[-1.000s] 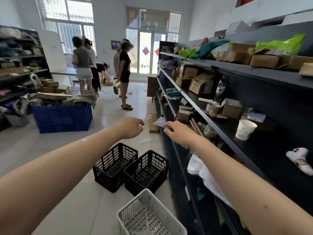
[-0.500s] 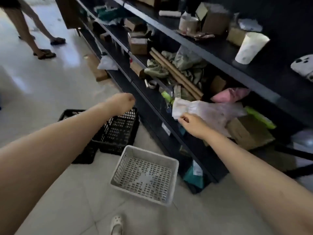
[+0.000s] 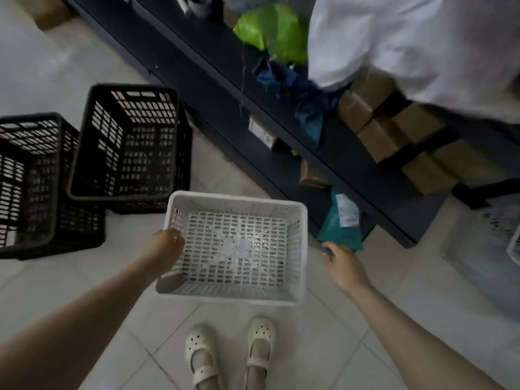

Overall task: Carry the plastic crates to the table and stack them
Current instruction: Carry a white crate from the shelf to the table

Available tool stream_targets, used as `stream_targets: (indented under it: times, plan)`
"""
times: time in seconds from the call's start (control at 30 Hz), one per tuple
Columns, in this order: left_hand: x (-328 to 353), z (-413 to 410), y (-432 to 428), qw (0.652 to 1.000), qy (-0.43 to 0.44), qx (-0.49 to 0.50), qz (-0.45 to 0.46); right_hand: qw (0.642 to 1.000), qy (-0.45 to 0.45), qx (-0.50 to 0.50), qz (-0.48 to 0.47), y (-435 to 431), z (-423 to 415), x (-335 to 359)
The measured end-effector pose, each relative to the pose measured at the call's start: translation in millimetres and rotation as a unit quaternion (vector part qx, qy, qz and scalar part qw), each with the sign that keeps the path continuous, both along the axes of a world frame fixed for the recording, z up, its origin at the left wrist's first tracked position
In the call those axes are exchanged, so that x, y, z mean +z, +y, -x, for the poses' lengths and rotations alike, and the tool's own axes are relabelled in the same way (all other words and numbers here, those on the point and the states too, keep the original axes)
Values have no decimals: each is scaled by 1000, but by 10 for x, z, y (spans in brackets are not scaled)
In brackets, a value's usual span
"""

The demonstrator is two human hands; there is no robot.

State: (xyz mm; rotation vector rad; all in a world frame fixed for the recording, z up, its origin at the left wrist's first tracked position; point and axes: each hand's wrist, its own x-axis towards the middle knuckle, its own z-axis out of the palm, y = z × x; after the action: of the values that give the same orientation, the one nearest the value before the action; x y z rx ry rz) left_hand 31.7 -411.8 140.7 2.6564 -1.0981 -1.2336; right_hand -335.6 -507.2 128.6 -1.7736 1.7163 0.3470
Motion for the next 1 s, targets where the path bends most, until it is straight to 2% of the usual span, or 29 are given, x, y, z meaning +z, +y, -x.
stream_targets:
  times: [0.13, 0.27, 0.43, 0.53, 0.67, 0.77, 1.0]
  plan:
    - [-1042, -235, 165, 995, -35, -67, -60, 999, -7, 1, -41, -19, -142, -897]
    - [-1763, -318, 291, 991, -68, -74, -94, 999, 21, -22, -38, -23, -249, -1556]
    - [-2354, -398, 416, 993, -113, 16, -38, 988, 58, -137, -36, 3, -335, -2070]
    - [-2549, -525, 400, 988, -93, 111, -46, 980, 42, -194, -26, -4, -363, -2289]
    - [-2631, -671, 342, 978, -44, 199, -35, 971, 58, -233, -9, -96, -378, -2277]
    - [-2543, -768, 362, 976, -42, 215, -12, 970, 78, -229, -33, -189, -337, -2176]
    - [-1470, -891, 338, 974, -89, 207, 21, 980, 66, -190, 5, -356, -384, -1395]
